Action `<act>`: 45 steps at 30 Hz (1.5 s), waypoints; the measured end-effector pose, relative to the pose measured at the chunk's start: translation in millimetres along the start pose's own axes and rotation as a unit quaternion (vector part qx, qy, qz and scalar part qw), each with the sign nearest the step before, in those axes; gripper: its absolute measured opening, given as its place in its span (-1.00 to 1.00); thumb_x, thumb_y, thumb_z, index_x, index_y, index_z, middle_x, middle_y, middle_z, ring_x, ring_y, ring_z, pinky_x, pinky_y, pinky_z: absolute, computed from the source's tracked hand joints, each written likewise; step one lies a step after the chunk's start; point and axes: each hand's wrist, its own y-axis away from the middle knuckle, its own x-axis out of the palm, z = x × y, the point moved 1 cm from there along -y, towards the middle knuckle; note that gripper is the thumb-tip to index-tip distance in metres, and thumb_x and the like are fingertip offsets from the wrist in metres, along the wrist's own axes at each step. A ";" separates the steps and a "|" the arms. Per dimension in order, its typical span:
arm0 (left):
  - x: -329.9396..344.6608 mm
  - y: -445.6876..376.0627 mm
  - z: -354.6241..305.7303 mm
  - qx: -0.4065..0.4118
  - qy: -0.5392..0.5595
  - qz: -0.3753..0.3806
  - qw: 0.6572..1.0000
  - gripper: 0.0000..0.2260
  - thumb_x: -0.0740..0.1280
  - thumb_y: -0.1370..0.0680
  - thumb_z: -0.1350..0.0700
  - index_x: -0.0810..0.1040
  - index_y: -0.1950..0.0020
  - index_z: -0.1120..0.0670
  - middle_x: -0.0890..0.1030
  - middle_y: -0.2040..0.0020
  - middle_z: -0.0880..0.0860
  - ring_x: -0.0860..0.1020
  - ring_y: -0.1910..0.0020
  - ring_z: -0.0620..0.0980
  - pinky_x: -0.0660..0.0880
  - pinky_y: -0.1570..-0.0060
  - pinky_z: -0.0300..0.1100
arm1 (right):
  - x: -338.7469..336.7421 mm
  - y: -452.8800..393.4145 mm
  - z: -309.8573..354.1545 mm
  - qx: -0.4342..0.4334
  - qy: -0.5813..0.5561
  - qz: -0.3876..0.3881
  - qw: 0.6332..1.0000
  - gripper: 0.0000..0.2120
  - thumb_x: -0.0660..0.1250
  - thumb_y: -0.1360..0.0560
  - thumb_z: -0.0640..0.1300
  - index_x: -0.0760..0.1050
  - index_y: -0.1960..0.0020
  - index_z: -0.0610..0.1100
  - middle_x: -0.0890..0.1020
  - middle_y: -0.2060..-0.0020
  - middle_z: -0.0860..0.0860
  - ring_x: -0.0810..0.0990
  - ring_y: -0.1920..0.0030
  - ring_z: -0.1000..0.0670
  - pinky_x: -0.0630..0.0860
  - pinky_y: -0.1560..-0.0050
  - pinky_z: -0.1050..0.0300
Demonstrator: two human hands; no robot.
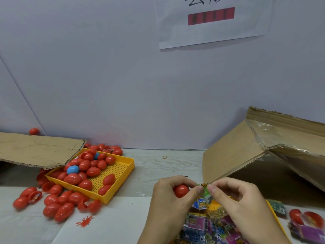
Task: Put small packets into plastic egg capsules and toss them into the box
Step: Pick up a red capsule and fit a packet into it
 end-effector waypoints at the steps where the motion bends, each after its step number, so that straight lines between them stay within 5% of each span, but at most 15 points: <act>1: -0.2 0.4 -0.3 -0.001 0.002 0.004 1.000 -0.93 0.55 -0.39 0.01 0.70 0.26 -0.07 0.65 0.24 -0.16 0.62 0.20 -0.19 0.53 0.29 -0.36 | -0.2 -0.2 0.4 0.006 -0.012 0.003 1.000 -0.94 0.46 -0.41 -0.04 0.67 0.24 0.07 0.68 0.33 0.05 0.61 0.29 0.14 0.46 0.18 0.17; 4: -0.8 0.7 0.8 0.002 -0.009 0.017 1.000 -0.90 0.56 -0.37 0.01 0.68 0.28 -0.14 0.62 0.29 -0.19 0.62 0.22 -0.15 0.55 0.27 -0.34 | -1.4 -0.9 2.6 0.023 -0.056 0.005 0.998 -0.98 0.46 -0.37 0.01 0.67 0.20 0.10 0.68 0.34 0.03 0.58 0.37 0.18 0.42 0.22 0.18; 9: 2.0 0.5 5.1 0.025 -0.063 -0.004 0.998 -0.92 0.53 -0.41 0.05 0.68 0.24 -0.11 0.61 0.26 -0.07 0.59 0.20 -0.10 0.51 0.25 -0.36 | 0.2 0.3 9.0 0.043 -0.118 0.074 0.989 -0.72 0.40 -0.21 0.14 0.69 0.19 0.01 0.60 0.45 0.03 0.52 0.43 0.18 0.37 0.24 0.17; 13: 3.2 0.2 5.1 0.024 -0.044 -0.029 0.998 -0.91 0.49 -0.42 0.07 0.68 0.23 -0.13 0.63 0.27 -0.09 0.60 0.18 -0.11 0.53 0.24 -0.35 | 2.6 0.4 10.9 0.054 -0.134 0.109 0.984 -0.72 0.40 -0.19 0.13 0.70 0.17 0.04 0.62 0.44 0.05 0.56 0.39 0.22 0.43 0.31 0.33; 21: 2.2 -1.5 1.7 0.030 -0.011 -0.026 0.999 -0.88 0.50 -0.42 0.09 0.67 0.27 -0.12 0.63 0.32 -0.14 0.60 0.27 -0.12 0.56 0.28 -0.30 | 0.2 2.2 17.4 0.066 -0.133 0.115 0.982 -0.70 0.38 -0.21 0.14 0.72 0.21 -0.03 0.59 0.50 0.06 0.53 0.45 0.23 0.40 0.41 0.43; 29: 2.0 -0.7 -0.3 0.056 -0.041 -0.015 0.997 -0.75 0.49 -0.42 0.18 0.63 0.33 -0.17 0.58 0.39 -0.19 0.56 0.35 -0.20 0.51 0.30 -0.37 | 0.5 0.8 15.8 0.036 -0.127 0.076 0.988 -0.78 0.40 -0.19 0.15 0.70 0.23 0.10 0.59 0.51 0.11 0.52 0.44 0.27 0.40 0.33 0.37; 34: 0.2 0.0 -0.8 0.068 -0.048 -0.037 0.996 -0.80 0.51 -0.41 0.16 0.65 0.26 -0.16 0.58 0.38 -0.19 0.55 0.33 -0.21 0.47 0.31 -0.40 | 1.0 -1.3 7.8 0.016 -0.195 0.112 0.974 -0.51 0.55 -0.11 0.25 0.70 0.15 -0.10 0.60 0.41 -0.02 0.51 0.44 0.12 0.38 0.39 0.30; 37: -0.1 0.8 -4.0 0.020 0.038 -0.029 0.999 -0.88 0.56 -0.37 0.09 0.67 0.26 -0.12 0.60 0.35 -0.12 0.59 0.36 -0.19 0.49 0.36 -0.36 | 3.2 -6.2 -1.7 0.036 -0.241 0.086 0.966 -0.28 0.63 0.11 0.31 0.71 0.12 -0.14 0.48 0.44 -0.12 0.37 0.44 -0.02 0.26 0.41 0.12; 42: -1.4 0.6 -9.0 -0.002 0.129 -0.009 0.992 -0.72 0.50 -0.17 -0.17 0.67 0.22 -0.07 0.52 0.42 -0.09 0.50 0.43 -0.15 0.48 0.34 -0.31 | 2.2 -6.7 -0.8 0.094 -0.316 0.059 0.942 -0.63 0.56 -0.16 -0.01 0.69 0.14 -0.24 0.47 0.46 -0.13 0.34 0.49 -0.02 0.23 0.58 0.23; 45: -1.4 0.0 -8.6 0.002 0.127 -0.021 0.992 -0.74 0.49 -0.18 -0.18 0.69 0.23 -0.09 0.53 0.39 -0.12 0.51 0.41 -0.14 0.49 0.33 -0.30 | 0.2 -3.8 2.8 0.072 -0.248 0.004 0.966 -0.76 0.45 -0.22 0.03 0.71 0.17 -0.04 0.57 0.46 -0.08 0.45 0.47 -0.01 0.34 0.48 0.19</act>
